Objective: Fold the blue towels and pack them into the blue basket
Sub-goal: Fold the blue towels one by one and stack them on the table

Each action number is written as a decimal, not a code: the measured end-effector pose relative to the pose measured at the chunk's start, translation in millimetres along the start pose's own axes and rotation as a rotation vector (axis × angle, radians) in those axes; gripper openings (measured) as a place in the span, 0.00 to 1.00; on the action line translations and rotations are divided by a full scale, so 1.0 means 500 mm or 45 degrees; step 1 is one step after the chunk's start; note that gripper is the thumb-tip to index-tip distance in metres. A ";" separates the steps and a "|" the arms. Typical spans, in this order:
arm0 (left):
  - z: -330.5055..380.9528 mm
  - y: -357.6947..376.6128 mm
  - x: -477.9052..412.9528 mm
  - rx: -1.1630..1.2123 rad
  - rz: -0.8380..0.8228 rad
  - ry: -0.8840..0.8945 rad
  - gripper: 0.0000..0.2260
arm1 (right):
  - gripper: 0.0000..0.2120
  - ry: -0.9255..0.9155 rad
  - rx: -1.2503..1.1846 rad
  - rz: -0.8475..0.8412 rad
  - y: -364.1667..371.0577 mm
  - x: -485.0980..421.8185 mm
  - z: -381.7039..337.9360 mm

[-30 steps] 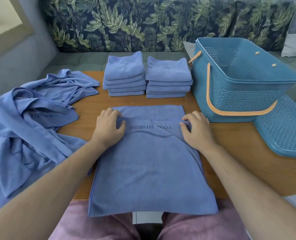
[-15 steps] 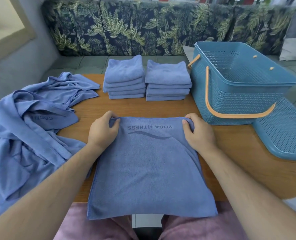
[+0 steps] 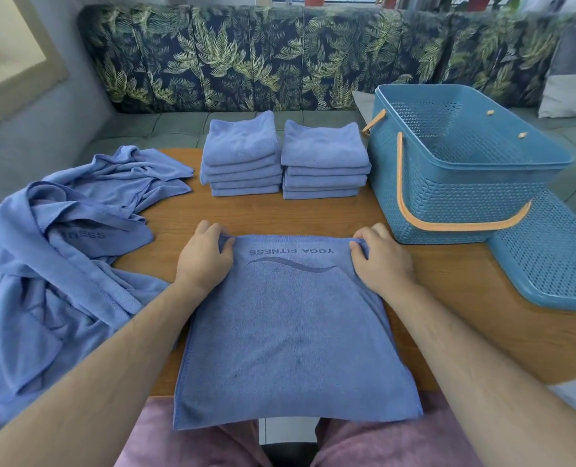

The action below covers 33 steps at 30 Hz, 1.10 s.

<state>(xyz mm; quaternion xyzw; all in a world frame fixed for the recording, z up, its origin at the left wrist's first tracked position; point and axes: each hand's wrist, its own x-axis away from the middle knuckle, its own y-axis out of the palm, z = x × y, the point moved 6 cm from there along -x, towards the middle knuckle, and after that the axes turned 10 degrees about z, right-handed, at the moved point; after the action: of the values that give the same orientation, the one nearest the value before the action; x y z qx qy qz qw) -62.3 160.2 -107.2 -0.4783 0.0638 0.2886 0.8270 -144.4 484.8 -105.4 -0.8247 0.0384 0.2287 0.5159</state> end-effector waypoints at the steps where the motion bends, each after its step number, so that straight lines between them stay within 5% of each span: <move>1: 0.002 -0.003 0.001 -0.003 -0.007 -0.003 0.06 | 0.07 -0.016 -0.018 0.010 -0.001 0.000 -0.001; 9: 0.037 -0.092 -0.007 0.285 -0.073 -0.106 0.04 | 0.03 0.004 -0.407 0.009 -0.098 0.002 -0.049; 22: 0.179 -0.431 -0.104 0.383 0.256 0.072 0.08 | 0.08 -0.058 -0.545 0.195 -0.428 -0.132 -0.169; 27: 0.229 -0.552 -0.113 0.850 0.169 -0.043 0.08 | 0.04 -0.056 -0.629 0.190 -0.566 -0.144 -0.204; 33: 0.295 -0.686 -0.070 1.103 0.091 0.081 0.17 | 0.04 -0.126 -0.651 0.109 -0.717 -0.118 -0.242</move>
<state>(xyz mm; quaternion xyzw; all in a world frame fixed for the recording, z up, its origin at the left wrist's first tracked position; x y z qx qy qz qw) 68.2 138.7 243.7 -0.0932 0.2208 0.2487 0.9385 -49.2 536.2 261.7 -0.9137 -0.0109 0.2926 0.2817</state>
